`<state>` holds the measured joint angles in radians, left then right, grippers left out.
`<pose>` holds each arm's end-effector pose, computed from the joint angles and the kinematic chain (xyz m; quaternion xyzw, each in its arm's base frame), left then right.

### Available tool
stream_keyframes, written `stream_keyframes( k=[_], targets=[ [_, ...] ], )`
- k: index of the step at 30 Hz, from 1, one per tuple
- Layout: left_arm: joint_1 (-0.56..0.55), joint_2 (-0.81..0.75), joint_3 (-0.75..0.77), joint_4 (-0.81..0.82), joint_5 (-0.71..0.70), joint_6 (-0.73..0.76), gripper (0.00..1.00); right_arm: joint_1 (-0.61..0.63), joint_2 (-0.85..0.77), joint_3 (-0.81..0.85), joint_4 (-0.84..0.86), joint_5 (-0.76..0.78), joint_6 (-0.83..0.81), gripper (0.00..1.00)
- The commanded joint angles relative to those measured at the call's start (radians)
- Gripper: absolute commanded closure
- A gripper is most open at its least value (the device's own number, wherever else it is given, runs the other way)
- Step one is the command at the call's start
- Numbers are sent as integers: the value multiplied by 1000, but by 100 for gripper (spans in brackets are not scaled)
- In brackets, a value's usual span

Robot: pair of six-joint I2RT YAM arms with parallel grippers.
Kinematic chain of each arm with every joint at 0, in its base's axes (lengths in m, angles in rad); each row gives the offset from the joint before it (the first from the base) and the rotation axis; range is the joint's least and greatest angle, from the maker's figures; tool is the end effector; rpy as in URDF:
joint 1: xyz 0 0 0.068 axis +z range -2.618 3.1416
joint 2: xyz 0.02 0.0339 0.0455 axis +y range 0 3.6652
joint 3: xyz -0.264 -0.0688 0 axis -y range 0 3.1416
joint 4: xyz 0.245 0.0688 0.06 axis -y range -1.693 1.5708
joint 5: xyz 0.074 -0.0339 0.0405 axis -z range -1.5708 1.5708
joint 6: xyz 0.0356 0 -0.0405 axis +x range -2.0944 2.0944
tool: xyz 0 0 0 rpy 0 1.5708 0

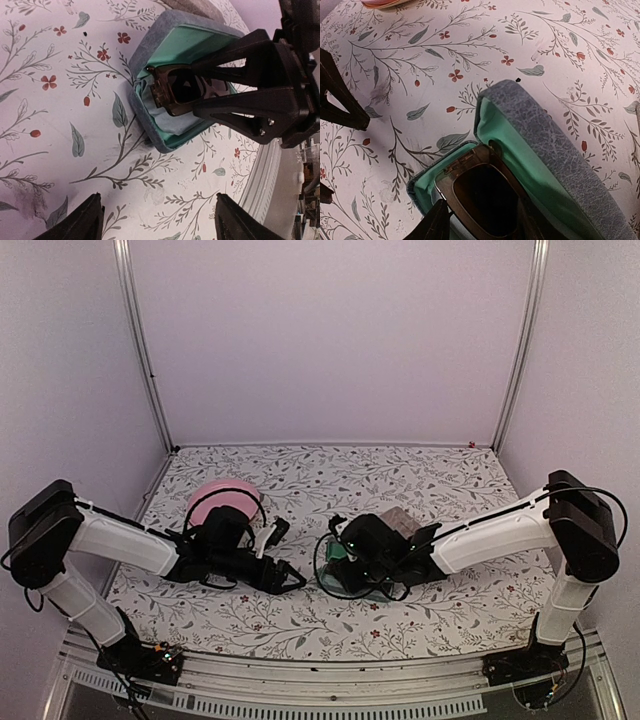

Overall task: Organize the sunglasses
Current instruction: Adjust the sunglasses in the sunglasses case.

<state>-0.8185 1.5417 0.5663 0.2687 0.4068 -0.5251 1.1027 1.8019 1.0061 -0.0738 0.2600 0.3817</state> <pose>0.1814 -0.2145 0.1389 0.2137 0.8675 -0.3988 0.2068 0.1727 0.3213 0.1546 -0.2868 0.8871 0.1405 0.3333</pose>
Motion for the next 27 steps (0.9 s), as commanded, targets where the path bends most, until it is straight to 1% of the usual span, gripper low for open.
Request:
stream_keyframes(
  k=[1, 8, 14, 20, 27],
  targets=[
    [-7, 14, 7, 10, 9, 13, 23, 14, -1, -36, -21, 30, 18, 51],
    [-8, 18, 10, 7, 12, 14, 23, 41, -8, -57, -48, 39, 27, 48],
    [-8, 24, 12, 8, 14, 15, 23, 61, -18, -82, -40, 21, 4, 48],
    [-7, 26, 11, 8, 15, 15, 23, 60, -43, -108, -24, 13, -23, 47],
    [-7, 31, 8, 9, 18, 14, 23, 60, -82, -109, -18, 12, -18, 46]
  ],
)
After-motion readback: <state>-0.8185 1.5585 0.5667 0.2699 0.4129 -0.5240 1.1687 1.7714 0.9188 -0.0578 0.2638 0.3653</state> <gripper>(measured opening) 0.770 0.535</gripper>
